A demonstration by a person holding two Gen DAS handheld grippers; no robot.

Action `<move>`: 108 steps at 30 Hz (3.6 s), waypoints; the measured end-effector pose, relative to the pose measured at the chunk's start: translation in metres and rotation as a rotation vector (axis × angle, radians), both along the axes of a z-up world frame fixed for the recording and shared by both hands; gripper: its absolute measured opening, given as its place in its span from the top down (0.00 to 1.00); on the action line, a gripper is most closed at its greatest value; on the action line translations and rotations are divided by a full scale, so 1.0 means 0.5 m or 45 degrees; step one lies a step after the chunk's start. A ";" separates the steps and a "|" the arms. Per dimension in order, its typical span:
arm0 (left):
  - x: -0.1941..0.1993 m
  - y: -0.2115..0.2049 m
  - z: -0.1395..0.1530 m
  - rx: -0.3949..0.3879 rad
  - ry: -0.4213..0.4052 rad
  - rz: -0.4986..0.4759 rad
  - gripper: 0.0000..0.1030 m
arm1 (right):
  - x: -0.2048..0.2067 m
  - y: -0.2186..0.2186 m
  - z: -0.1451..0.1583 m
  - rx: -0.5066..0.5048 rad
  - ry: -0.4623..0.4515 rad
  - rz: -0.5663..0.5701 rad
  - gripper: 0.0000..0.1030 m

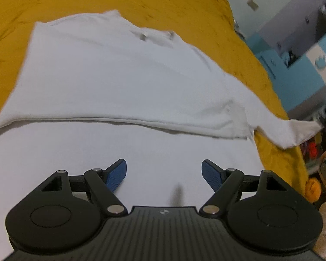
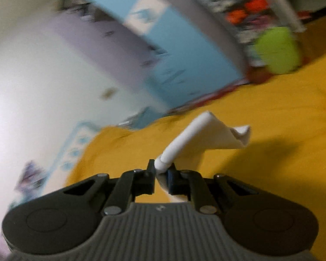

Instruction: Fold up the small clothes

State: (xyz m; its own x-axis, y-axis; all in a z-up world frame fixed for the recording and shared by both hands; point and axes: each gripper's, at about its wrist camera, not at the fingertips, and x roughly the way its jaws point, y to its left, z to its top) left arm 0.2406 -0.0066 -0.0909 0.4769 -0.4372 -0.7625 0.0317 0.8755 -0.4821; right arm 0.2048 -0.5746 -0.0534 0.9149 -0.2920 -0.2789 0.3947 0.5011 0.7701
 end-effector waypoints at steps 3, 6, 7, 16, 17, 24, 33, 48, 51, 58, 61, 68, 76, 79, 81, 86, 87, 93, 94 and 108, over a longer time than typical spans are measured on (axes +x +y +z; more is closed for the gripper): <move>-0.018 0.058 0.005 -0.083 -0.013 0.078 0.11 | 0.054 0.134 0.056 0.016 -0.097 0.221 0.95; -0.034 0.110 0.005 -0.127 -0.008 0.135 0.11 | 0.102 0.289 0.090 0.038 -0.178 0.477 0.95; -0.039 0.124 0.005 -0.134 -0.010 0.147 0.11 | 0.115 0.344 0.096 0.043 -0.193 0.562 0.95; -0.074 0.243 -0.019 -0.179 0.041 0.286 0.11 | 0.168 0.813 -0.016 0.091 -0.011 1.231 0.61; -0.076 0.251 -0.021 -0.184 0.042 0.297 0.11 | 0.166 0.847 -0.041 0.087 0.074 1.253 0.46; -0.039 0.281 -0.010 -0.239 -0.047 0.384 0.11 | 0.136 0.771 -0.074 0.049 0.142 1.197 0.48; 0.069 0.196 -0.037 -0.166 -0.062 0.343 0.11 | 0.083 0.479 -0.050 -0.159 0.209 0.935 0.43; 0.155 -0.028 -0.066 0.730 -0.365 -0.076 0.59 | 0.071 0.455 -0.139 -0.090 0.301 1.026 0.43; 0.150 -0.024 -0.078 0.685 -0.389 -0.099 0.64 | 0.064 0.446 -0.149 -0.093 0.324 1.026 0.40; 0.154 -0.011 -0.068 0.579 -0.373 -0.126 0.75 | 0.063 0.433 -0.167 -0.025 0.363 0.995 0.39; 0.151 -0.025 -0.069 0.626 -0.379 -0.170 0.72 | 0.062 0.442 -0.163 -0.036 0.358 1.012 0.38; 0.155 -0.057 -0.079 0.729 -0.388 -0.245 0.54 | 0.062 0.455 -0.164 -0.015 0.359 1.029 0.37; 0.169 -0.025 -0.081 0.595 -0.419 -0.102 0.88 | 0.060 0.440 -0.169 0.014 0.393 0.961 0.37; 0.147 0.024 -0.058 0.427 -0.459 0.036 0.90 | 0.058 0.427 -0.171 0.032 0.394 0.929 0.35; 0.114 0.074 -0.032 0.279 -0.503 0.184 0.91 | 0.058 0.417 -0.174 0.062 0.386 0.904 0.34; 0.018 0.197 -0.017 0.053 -0.552 0.570 0.94 | 0.061 0.393 -0.191 0.182 0.331 0.841 0.34; 0.011 0.212 -0.028 0.040 -0.516 0.609 0.93 | 0.062 0.391 -0.193 0.202 0.334 0.831 0.34; -0.033 0.292 -0.058 0.042 -0.394 0.838 0.82 | 0.061 0.390 -0.184 0.208 0.334 0.830 0.34; -0.041 0.299 -0.053 0.042 -0.402 0.854 0.78 | 0.060 0.387 -0.183 0.204 0.327 0.825 0.34; 0.031 0.221 -0.065 0.023 -0.352 0.610 0.49 | 0.106 0.359 -0.220 0.413 0.346 0.688 0.37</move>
